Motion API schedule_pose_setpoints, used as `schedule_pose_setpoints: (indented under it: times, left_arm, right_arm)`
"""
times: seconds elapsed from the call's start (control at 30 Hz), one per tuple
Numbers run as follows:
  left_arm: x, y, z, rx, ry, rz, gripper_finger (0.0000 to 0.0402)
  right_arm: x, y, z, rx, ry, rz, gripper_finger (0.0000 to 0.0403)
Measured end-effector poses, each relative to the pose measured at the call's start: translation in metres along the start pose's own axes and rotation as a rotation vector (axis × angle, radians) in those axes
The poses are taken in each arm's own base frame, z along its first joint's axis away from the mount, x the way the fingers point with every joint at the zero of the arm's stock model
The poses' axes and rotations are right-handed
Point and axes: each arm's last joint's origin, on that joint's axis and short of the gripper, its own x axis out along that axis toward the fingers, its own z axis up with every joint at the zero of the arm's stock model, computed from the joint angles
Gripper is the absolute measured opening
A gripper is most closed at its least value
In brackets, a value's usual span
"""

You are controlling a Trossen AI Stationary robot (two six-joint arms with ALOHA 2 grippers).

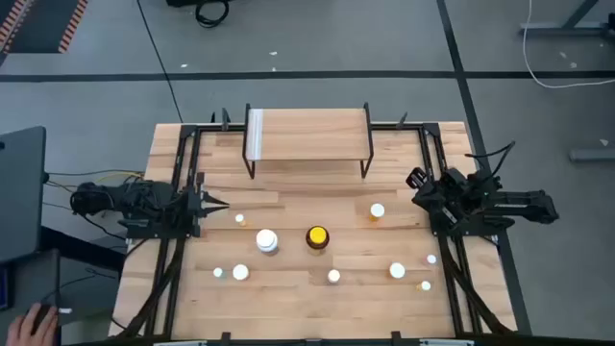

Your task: Pick and place medicine bottles onto shelf by color

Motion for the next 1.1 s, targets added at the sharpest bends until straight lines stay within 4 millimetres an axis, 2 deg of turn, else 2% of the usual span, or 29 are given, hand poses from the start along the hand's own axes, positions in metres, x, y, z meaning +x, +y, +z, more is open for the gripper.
schedule_pose_setpoints:
  times: [1.1]
  left_arm:
    - [0.0,0.0,0.0,0.0,0.0,0.0,0.0036]
  right_arm:
    - [0.0,0.0,0.0001,0.0,0.0,0.0,0.0016]
